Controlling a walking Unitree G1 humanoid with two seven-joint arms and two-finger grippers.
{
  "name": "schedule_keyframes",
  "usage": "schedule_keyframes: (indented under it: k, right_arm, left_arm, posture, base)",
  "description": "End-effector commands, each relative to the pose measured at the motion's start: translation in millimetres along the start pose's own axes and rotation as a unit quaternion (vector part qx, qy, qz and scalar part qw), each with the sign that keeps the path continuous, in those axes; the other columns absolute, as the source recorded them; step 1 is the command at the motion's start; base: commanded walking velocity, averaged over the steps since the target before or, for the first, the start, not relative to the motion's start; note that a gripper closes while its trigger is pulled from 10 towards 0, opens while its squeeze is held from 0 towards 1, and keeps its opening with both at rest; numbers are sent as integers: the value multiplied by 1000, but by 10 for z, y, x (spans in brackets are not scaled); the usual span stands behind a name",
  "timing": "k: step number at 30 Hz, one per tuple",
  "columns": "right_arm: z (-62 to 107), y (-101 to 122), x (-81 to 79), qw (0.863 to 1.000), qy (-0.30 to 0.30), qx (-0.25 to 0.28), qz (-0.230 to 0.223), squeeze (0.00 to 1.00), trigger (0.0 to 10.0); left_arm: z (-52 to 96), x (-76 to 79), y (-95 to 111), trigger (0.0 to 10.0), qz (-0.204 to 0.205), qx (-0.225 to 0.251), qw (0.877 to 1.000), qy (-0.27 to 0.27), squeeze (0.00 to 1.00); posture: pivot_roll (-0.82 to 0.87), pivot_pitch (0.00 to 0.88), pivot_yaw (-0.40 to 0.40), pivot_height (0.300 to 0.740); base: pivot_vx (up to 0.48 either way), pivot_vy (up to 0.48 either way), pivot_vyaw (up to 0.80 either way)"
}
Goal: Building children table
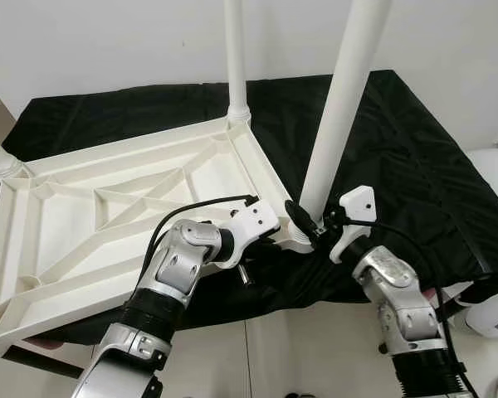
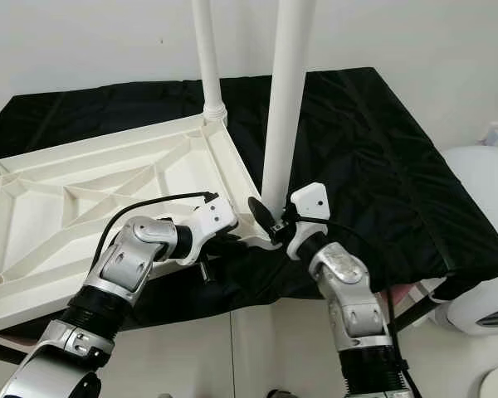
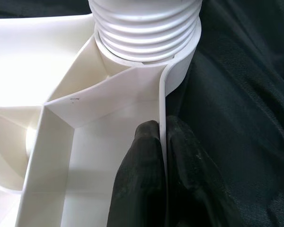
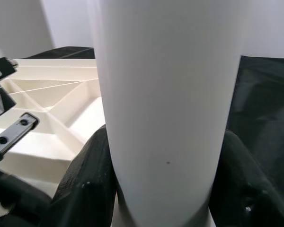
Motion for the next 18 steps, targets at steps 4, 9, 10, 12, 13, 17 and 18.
schedule_keyframes:
  k: [4,9,10,12,13,17,18]
  right_arm:
    - [-37,-57,-148,999,-43,-16,-21,0,10000]
    - [-64,-74,-200,994,-104,-27,-29,0,10000]
    - [-65,-79,-207,993,-114,-29,-31,0,10000]
    - [-65,-93,-216,991,-128,-35,-33,0,10000]
    - [-65,-93,-216,991,-128,-35,-33,0,10000]
    - [-67,-147,-265,983,-174,-54,-30,0,10000]
    - [-66,-158,-267,982,-180,-57,-31,0,10000]
  left_arm:
    - [3,-172,40,10000,4,22,995,94,0]
    - [-1,-166,40,10000,3,22,995,93,0]
    - [-2,-165,40,10000,3,22,995,93,0]
    - [-4,-161,38,10000,3,22,995,92,0]
    - [-4,-161,38,10000,3,22,995,92,0]
    - [-12,-145,32,10000,4,22,996,90,0]
    - [-12,-144,30,10000,3,22,996,90,0]
  posture:
    - [-136,139,85,740]
    - [-136,133,83,740]
    - [-136,133,83,740]
    - [-135,128,81,740]
    - [-135,128,81,740]
    - [-133,121,77,740]
    - [-132,120,77,740]
  base:
    - [0,0,0]
    - [0,0,0]
    - [0,0,0]
    - [0,0,0]
    - [0,0,0]
    - [0,0,0]
    - [0,0,0]
Point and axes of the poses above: a point about 5 cm out from each wrist's last joint towards the gripper, its own z axis pointing back from the gripper into the wrist, its own y axis along the axis of the wrist's last joint, x = y × z, the point moved 4 cm from there along -z, pointing out of the wrist towards the gripper, and after that the axes turned 7 degrees about z, right-handed, at the moved point
